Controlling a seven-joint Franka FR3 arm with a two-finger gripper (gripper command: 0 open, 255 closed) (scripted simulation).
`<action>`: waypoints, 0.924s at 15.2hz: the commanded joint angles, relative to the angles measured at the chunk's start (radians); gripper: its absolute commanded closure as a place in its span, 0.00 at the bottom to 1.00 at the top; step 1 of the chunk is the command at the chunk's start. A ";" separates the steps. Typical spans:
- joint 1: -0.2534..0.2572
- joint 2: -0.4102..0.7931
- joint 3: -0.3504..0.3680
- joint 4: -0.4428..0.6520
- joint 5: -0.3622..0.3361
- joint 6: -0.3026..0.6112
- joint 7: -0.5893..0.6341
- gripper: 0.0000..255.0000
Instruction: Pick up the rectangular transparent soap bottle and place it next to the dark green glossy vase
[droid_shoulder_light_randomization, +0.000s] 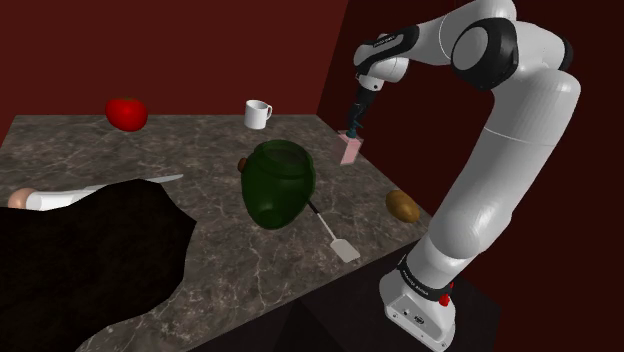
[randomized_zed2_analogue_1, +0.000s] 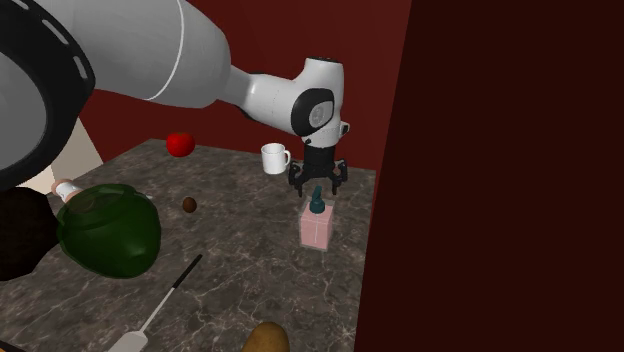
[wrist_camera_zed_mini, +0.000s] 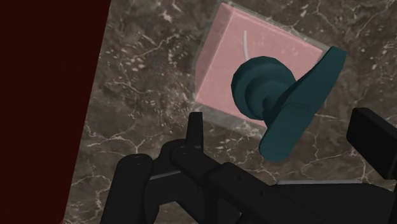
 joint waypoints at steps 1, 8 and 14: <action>0.000 0.001 0.000 -0.003 0.001 0.004 -0.001 0.00; 0.000 0.001 0.000 -0.003 0.001 0.004 -0.001 1.00; 0.000 0.001 0.000 -0.003 0.001 0.004 -0.001 1.00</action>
